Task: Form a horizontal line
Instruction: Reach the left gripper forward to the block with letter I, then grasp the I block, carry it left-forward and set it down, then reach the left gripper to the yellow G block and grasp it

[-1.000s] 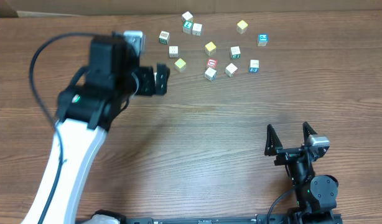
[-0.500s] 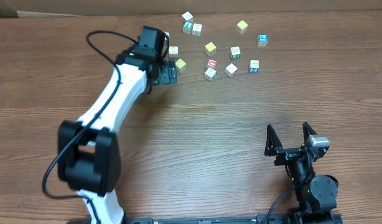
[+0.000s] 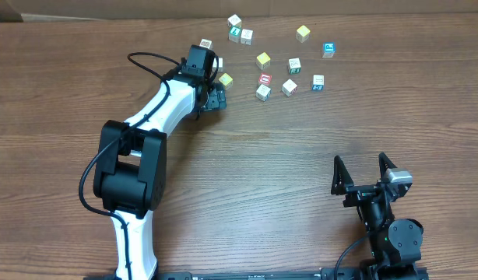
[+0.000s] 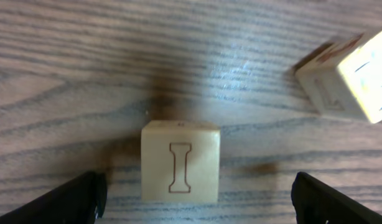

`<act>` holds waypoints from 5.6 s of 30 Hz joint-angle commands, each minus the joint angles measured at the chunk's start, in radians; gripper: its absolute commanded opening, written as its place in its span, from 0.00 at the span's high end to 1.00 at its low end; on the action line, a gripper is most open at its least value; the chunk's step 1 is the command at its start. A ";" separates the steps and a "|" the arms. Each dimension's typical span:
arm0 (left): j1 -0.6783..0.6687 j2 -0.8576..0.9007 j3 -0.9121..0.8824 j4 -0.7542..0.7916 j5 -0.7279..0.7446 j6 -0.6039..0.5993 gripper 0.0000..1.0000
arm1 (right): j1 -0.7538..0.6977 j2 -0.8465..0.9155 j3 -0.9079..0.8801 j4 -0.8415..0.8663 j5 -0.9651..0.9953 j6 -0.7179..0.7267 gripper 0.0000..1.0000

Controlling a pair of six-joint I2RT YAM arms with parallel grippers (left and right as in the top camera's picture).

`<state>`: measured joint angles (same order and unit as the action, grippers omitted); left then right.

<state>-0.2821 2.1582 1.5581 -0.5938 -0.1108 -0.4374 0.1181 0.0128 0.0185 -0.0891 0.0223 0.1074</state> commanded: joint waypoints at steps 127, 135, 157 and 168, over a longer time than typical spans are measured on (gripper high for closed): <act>-0.008 -0.171 0.127 0.122 0.184 0.417 0.00 | -0.003 -0.010 -0.010 0.006 -0.006 -0.004 0.00; -0.052 0.092 0.127 0.278 0.241 0.445 0.00 | -0.003 -0.010 -0.010 0.006 -0.006 -0.004 0.00; -0.051 0.108 0.136 0.165 0.126 0.436 0.91 | -0.003 -0.010 -0.010 0.006 -0.006 -0.004 0.00; -0.049 -0.377 0.178 -0.357 -0.028 0.379 0.95 | -0.003 -0.010 -0.010 0.006 -0.006 -0.004 0.00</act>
<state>-0.3325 1.9926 1.7035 -0.8711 -0.0452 -0.0101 0.1184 0.0128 0.0185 -0.0895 0.0219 0.1078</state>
